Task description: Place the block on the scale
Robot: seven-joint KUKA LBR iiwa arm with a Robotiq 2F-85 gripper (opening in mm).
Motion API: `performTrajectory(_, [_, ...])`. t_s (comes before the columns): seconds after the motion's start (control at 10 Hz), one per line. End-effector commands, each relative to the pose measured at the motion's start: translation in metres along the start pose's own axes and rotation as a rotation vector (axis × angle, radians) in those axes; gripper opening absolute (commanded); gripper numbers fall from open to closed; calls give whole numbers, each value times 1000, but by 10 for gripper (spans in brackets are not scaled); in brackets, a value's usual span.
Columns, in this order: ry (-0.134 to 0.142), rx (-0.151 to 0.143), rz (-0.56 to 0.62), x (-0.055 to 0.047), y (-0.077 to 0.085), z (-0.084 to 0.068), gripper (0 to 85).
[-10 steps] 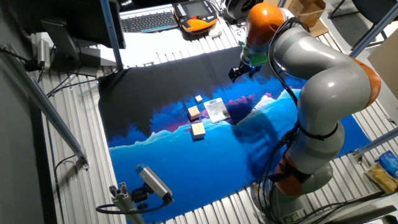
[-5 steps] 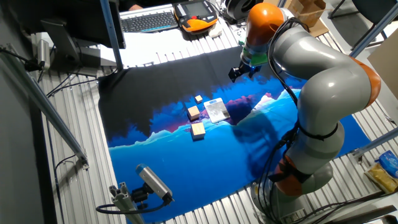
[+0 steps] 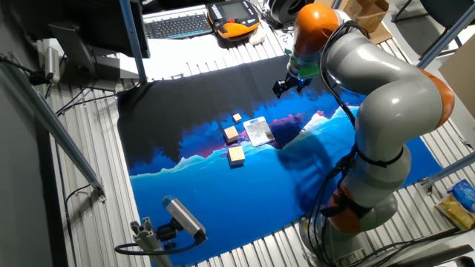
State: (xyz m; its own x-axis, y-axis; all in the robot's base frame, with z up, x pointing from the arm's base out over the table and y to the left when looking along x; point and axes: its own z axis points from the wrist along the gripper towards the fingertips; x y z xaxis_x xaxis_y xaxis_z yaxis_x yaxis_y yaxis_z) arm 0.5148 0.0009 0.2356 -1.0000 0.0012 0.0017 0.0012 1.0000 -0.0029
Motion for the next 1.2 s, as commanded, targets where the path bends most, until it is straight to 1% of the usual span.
performTrajectory(0.0, [114, 3, 207, 0, 0, 0, 0])
performTrajectory(0.3, [116, 4, 208, 0, 0, 0, 0])
performTrajectory(0.4, [114, 1, 209, 0, 0, 0, 0])
performTrajectory(0.5, [111, -8, 211, 0, 0, 0, 0])
performTrajectory(0.6, [107, -36, 206, 0, 0, 0, 0])
performTrajectory(0.7, [111, -63, 211, 0, 0, 0, 0])
performTrajectory(0.8, [88, -63, 227, 0, 0, 0, 0])
performTrajectory(0.9, [65, -40, 252, 0, 0, 0, 0])
performTrajectory(1.0, [57, -11, 260, 0, 0, 0, 0])
performTrajectory(1.1, [64, -20, 258, 0, 0, 0, 0])
